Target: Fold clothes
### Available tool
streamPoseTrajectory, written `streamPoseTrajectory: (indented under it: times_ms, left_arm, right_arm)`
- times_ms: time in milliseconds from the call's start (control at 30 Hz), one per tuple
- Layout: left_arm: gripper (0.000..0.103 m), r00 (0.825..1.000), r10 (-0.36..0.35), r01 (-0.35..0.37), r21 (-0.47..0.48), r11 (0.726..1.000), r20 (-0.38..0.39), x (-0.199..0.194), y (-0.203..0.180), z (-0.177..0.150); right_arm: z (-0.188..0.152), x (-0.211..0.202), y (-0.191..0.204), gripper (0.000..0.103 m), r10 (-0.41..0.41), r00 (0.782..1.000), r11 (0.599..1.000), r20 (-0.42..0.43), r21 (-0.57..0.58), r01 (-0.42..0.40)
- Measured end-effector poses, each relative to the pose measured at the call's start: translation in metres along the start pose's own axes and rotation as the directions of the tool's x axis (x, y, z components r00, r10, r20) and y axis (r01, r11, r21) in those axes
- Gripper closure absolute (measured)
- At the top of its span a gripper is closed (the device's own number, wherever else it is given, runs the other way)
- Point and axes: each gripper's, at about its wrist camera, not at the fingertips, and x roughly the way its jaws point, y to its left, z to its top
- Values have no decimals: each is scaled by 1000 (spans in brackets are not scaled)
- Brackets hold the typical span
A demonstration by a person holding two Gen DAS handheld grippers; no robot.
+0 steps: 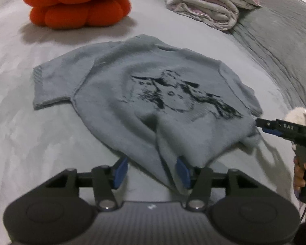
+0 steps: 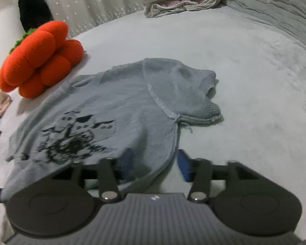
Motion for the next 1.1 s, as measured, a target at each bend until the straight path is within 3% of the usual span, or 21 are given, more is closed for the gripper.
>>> streamPoseTrajectory:
  times_ms: [133,300,533,733,833,933,1000,1100]
  left_arm:
    - [45,997,-70,71,10,997,-33,-3,-9,-6]
    - [43,980,-184,184,2,983,-70,3,-25,-12]
    - [44,979,-168,173,41,984,-119,31,-59,-26]
    - [45,993,-108,110,56,992,-37,44,-77,-31]
    - [57,998,-68,67,68,995,9,46,-82,-30]
    - [81,999,-26,24,58,998,44,47,-79,-29]
    - [93,998,-16,14,44,999,53,48,-74,-28]
    - [95,998,-39,38,20,999,58,42,-66,-24]
  right_arm:
    - [-9,-15,9,48,69,997,998,-43,-6,-69]
    - [-18,-17,29,48,88,991,993,-101,-67,-96]
    - [-32,3,37,48,75,979,991,-189,-92,-94]
    - [-35,8,50,48,58,991,986,-122,-149,-76]
    - [-35,13,56,48,46,995,986,-85,-158,-59]
    - [-35,17,60,52,35,998,986,-47,-161,-42]
    - [-35,20,62,66,30,999,986,-29,-160,-34]
    - [-32,20,61,80,25,1000,987,-18,-158,-28]
